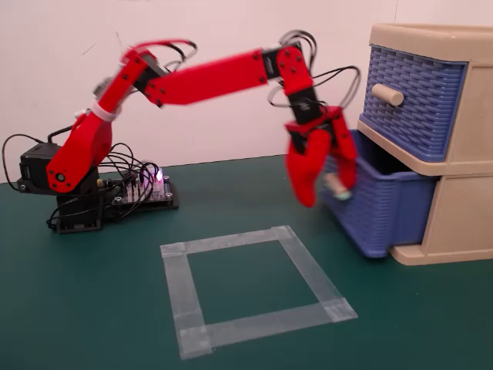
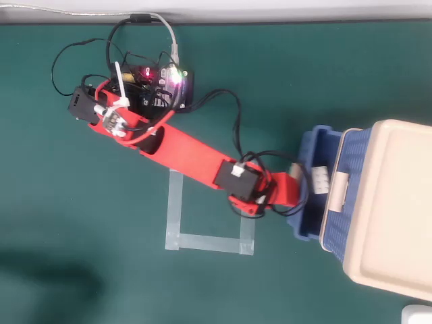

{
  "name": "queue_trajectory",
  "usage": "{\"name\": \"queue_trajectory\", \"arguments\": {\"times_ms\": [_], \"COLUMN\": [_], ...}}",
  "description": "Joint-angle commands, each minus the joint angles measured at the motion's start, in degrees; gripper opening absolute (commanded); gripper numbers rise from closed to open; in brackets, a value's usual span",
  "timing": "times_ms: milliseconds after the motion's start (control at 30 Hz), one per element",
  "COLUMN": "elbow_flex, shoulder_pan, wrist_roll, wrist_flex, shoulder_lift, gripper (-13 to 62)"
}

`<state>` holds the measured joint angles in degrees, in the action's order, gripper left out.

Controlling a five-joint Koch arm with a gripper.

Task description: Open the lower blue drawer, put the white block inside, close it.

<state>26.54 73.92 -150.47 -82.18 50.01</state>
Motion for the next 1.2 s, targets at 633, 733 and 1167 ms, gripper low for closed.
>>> {"name": "queue_trajectory", "arguments": {"times_ms": [633, 733, 1167], "elbow_flex": [2.02, 19.78, 104.06], "shoulder_pan": [-43.51, -57.22, -70.75], "wrist_roll": [4.75, 23.20, 61.96], "wrist_flex": [-31.20, -31.11, -3.87], "shoulder_lift": [42.28, 44.65, 74.44], "gripper": [34.2, 34.1, 34.5]}}
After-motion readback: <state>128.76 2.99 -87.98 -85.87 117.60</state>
